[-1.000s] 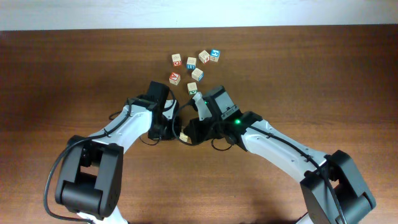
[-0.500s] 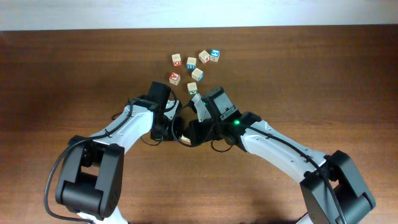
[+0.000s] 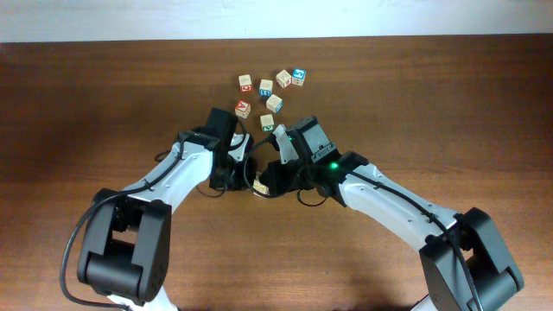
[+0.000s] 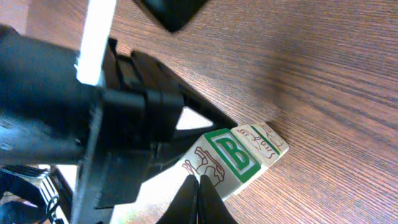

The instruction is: Rotate 3 blocks

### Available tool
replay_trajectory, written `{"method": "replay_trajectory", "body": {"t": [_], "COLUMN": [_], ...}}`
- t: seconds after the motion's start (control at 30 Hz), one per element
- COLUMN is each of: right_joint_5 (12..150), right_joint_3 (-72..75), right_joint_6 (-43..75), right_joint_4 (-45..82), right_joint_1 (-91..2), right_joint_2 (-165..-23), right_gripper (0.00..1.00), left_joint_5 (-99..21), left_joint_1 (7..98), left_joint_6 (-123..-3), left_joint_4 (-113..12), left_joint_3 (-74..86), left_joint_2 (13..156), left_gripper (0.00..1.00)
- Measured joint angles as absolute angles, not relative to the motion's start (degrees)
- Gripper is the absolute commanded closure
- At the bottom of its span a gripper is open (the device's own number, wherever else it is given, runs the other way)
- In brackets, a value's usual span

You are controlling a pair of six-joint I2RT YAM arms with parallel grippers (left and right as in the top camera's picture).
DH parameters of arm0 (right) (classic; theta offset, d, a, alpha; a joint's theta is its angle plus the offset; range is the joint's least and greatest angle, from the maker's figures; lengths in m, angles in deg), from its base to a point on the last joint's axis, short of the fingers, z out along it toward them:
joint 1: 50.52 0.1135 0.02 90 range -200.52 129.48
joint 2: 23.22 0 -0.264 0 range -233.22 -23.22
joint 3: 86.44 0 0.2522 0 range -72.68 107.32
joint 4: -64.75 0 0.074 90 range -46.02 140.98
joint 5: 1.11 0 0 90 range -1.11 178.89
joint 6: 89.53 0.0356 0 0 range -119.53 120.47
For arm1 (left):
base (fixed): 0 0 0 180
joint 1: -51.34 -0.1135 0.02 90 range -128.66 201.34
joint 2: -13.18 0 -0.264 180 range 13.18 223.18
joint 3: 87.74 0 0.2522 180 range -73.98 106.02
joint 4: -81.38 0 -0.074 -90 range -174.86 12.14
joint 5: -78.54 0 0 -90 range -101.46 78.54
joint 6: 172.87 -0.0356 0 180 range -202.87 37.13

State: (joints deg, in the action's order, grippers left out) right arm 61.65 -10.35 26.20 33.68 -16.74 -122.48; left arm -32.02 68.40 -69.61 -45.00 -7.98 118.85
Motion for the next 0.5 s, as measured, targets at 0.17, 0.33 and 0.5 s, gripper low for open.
{"method": "replay_trajectory", "body": {"t": [0.17, 0.33, 0.5], "right_joint_5": [61.80, 61.87, 62.96], "right_joint_3": [-10.33, -10.09, -8.67], "right_joint_6": [26.18, 26.16, 25.92], "right_joint_4": [33.66, 33.29, 30.73], "right_joint_1": [-16.74, -16.74, -16.74], "right_joint_2": [-122.48, -122.48, -122.48], "right_gripper": [0.96, 0.95, 0.95], "left_joint_5": [-28.67, -26.99, -26.38], "left_joint_1": [62.91, 53.84, 51.96], "left_joint_6": [-69.68, -69.90, -69.90], "left_joint_4": [-39.96, -38.97, -38.80], "left_joint_3": [-3.87, -1.51, -1.51], "left_joint_2": [118.85, 118.85, 118.85], "left_gripper": [1.00, 1.00, 1.00]}}
